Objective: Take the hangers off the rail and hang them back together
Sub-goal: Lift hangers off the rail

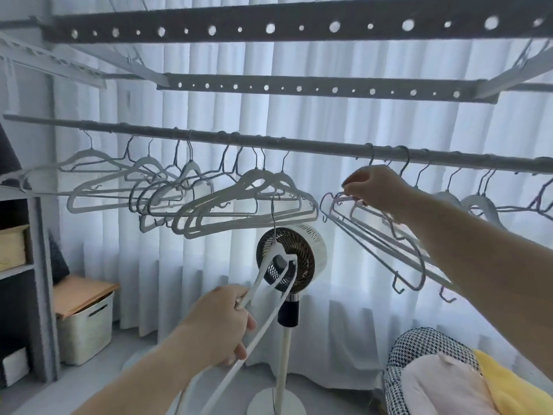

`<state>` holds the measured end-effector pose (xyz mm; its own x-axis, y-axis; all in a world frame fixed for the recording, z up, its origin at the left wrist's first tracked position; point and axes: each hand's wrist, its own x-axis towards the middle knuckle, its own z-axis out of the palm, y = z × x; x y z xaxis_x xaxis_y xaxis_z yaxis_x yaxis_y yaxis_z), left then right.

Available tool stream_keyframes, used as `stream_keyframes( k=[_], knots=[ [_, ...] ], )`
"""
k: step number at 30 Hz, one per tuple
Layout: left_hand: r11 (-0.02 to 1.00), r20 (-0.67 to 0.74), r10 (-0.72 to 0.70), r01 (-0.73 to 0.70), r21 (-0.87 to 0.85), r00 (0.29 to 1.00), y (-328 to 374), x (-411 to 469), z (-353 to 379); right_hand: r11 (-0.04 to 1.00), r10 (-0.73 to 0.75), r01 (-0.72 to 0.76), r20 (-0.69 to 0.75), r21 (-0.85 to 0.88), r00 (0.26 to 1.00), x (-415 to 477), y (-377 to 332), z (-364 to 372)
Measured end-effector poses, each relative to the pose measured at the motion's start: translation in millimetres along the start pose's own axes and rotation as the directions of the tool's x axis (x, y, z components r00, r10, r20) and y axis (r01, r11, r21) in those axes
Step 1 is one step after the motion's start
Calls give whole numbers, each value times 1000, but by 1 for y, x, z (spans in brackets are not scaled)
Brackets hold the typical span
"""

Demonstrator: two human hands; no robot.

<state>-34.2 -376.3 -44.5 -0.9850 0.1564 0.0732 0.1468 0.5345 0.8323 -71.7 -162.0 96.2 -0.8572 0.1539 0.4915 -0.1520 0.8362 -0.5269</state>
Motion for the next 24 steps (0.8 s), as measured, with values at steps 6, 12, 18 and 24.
stream_keyframes(
  k=[6, 12, 18, 24],
  knots=[
    [998, -88, 66, -67, 1, 994, 46, 57, 12, 970, -72, 21, -208, -242, 976, 59, 46, -31],
    [993, -141, 112, -107, 40, 984, 74, 100, 24, 913, -158, 35, -272, -407, 949, 106, 78, -44],
    [992, -155, 126, -122, 33, 980, 89, 126, 30, 860, -64, -11, -128, -510, 990, 141, 98, -46],
    [984, -150, 173, -166, 58, 973, 103, 152, 29, 878, -144, 95, -71, -469, 987, 154, 99, -41]
  ],
)
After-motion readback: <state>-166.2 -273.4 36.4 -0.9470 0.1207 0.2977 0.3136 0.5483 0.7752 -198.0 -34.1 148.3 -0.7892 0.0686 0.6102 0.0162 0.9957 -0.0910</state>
